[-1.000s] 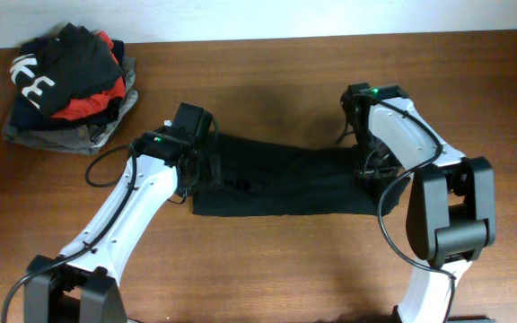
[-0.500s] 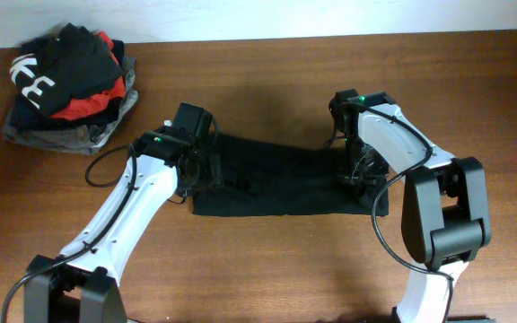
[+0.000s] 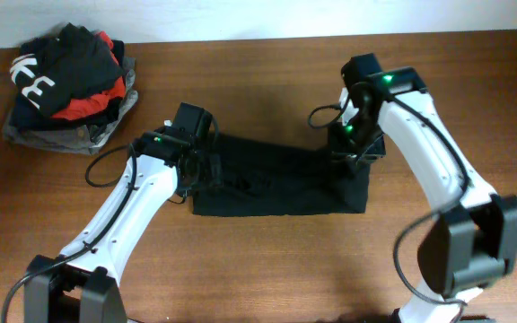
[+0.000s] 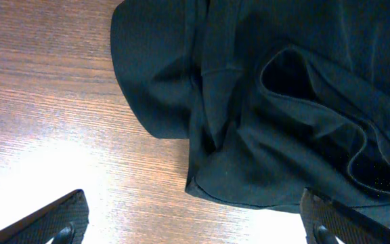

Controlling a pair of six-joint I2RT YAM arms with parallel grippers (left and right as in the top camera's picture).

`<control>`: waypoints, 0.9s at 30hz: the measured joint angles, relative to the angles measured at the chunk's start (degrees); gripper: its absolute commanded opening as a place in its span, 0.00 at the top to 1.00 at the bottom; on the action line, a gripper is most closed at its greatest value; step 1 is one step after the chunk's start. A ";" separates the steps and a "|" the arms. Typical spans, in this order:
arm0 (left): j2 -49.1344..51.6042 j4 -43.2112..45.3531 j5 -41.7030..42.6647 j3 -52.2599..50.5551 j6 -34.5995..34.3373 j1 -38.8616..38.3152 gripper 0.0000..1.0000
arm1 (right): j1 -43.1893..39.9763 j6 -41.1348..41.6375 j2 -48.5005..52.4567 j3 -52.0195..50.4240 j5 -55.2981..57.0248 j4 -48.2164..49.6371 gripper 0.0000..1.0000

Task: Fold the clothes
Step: 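Fold the right end leftward toward the left gripper, then press the folded right end down with the right gripper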

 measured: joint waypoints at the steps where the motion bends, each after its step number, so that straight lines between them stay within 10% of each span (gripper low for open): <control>1: 0.00 0.00 0.00 0.00 0.00 0.00 0.01 | 0.00 -0.50 -0.68 0.15 -0.17 -0.81 0.28; 27: 0.00 0.00 -0.02 0.00 -0.17 0.00 0.01 | 0.00 0.07 -0.33 -7.43 1.36 3.06 0.42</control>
